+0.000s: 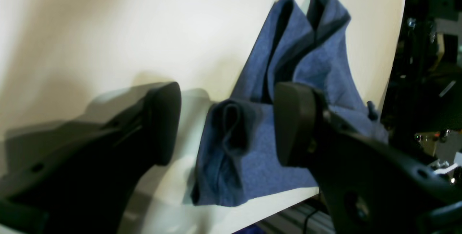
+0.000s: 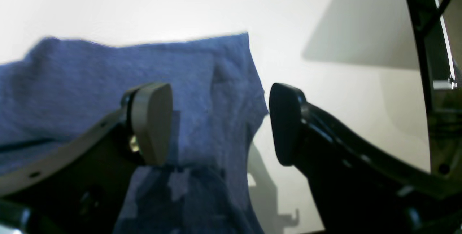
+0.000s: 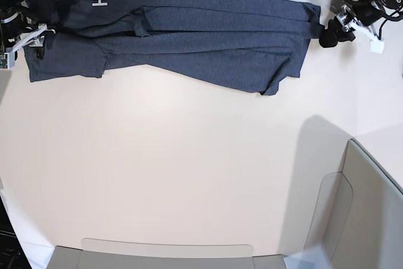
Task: Layout the t-shirt on the table in an organized manner, then fold the t-shirt properly
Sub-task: 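Release the hem and drag the shirt end with the left gripper toward the right gripper, then push the strip end with the left gripper onto the shirt's middle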
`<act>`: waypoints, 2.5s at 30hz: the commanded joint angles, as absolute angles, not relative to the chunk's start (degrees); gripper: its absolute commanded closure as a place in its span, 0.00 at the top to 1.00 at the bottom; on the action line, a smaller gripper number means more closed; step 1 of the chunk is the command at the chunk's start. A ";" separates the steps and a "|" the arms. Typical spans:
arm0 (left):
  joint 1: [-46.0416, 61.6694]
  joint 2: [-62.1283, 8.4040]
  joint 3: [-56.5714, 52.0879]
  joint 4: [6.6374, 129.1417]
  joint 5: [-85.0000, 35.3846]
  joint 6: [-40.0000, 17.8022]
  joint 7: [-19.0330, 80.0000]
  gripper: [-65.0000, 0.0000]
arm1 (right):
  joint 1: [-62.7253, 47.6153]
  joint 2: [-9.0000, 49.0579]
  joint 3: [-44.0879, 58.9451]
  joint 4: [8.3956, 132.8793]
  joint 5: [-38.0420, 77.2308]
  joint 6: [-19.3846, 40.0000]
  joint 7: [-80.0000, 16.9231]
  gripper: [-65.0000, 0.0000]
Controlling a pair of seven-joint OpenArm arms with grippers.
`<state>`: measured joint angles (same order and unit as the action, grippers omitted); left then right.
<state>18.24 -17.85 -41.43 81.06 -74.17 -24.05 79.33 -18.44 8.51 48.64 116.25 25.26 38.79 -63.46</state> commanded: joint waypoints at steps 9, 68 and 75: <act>18.33 -19.65 -26.15 85.58 -73.54 -23.16 79.52 0.59 | -18.42 9.45 49.01 117.14 25.80 39.16 -62.73 0.64; -5.67 -7.96 35.47 109.05 -60.79 -21.23 72.31 0.00 | -15.16 11.74 53.32 116.35 3.91 39.08 -62.37 0.64; -10.42 -7.87 51.82 108.97 -49.27 -21.14 64.84 0.00 | -15.08 11.74 53.23 116.35 3.91 39.08 -62.37 0.64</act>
<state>-9.26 -8.14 52.07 108.03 -48.36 -20.99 66.17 -15.22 10.72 53.06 115.48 4.19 38.63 -63.00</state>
